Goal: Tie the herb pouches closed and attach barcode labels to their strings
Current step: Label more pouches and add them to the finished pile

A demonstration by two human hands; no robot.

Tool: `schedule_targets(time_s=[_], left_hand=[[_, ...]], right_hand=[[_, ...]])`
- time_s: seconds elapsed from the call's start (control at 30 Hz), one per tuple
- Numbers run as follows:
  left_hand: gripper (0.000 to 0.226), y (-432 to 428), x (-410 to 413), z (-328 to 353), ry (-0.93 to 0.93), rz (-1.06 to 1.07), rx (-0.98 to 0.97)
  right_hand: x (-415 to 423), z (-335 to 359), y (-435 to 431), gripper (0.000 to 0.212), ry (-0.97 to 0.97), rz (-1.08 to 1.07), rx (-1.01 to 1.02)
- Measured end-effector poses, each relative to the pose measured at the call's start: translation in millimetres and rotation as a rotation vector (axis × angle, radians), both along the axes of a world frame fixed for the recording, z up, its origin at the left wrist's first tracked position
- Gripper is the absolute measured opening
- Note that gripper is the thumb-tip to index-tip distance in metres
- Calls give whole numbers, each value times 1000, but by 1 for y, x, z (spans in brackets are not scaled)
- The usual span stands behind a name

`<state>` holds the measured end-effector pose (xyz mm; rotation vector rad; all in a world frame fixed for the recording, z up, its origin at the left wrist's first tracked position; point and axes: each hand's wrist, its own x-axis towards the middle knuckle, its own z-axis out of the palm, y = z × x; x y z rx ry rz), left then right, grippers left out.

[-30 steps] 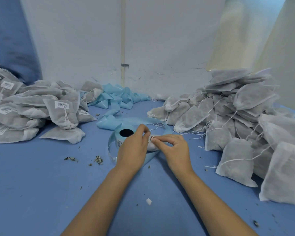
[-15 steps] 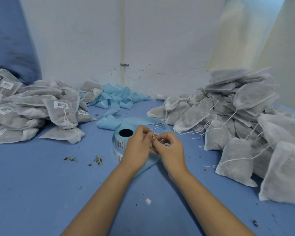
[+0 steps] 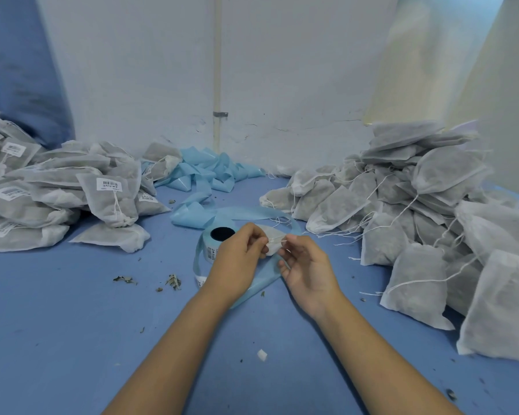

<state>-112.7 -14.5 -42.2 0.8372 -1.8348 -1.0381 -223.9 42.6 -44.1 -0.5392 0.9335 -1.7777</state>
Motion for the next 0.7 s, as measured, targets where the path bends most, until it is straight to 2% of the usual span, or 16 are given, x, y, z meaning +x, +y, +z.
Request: schedule_targets(time_s=[0.17,0.37,0.53,0.6,0.67,0.7], left_hand=[[13,-3,0,2,-53,76,27],[15,-4,0,7,-11,104,121],[23,-3,3,12,-64,72,147],[24,1,5,15,-167,55,17],[32,3,6,14,-407,91,-349],[37,3,6,11,-471,95,-543]], right_hand=[[-3,-1,-1,3,-104,17,2],[-4,-4,0,16,-81,94,-9],[-7,-3,0,5,-149,135,-71],[-8,-2,0,4,-170,184,-106],[-7,-1,2,19,-173,254,-151],[-7,0,2,26,-172,287,-172]])
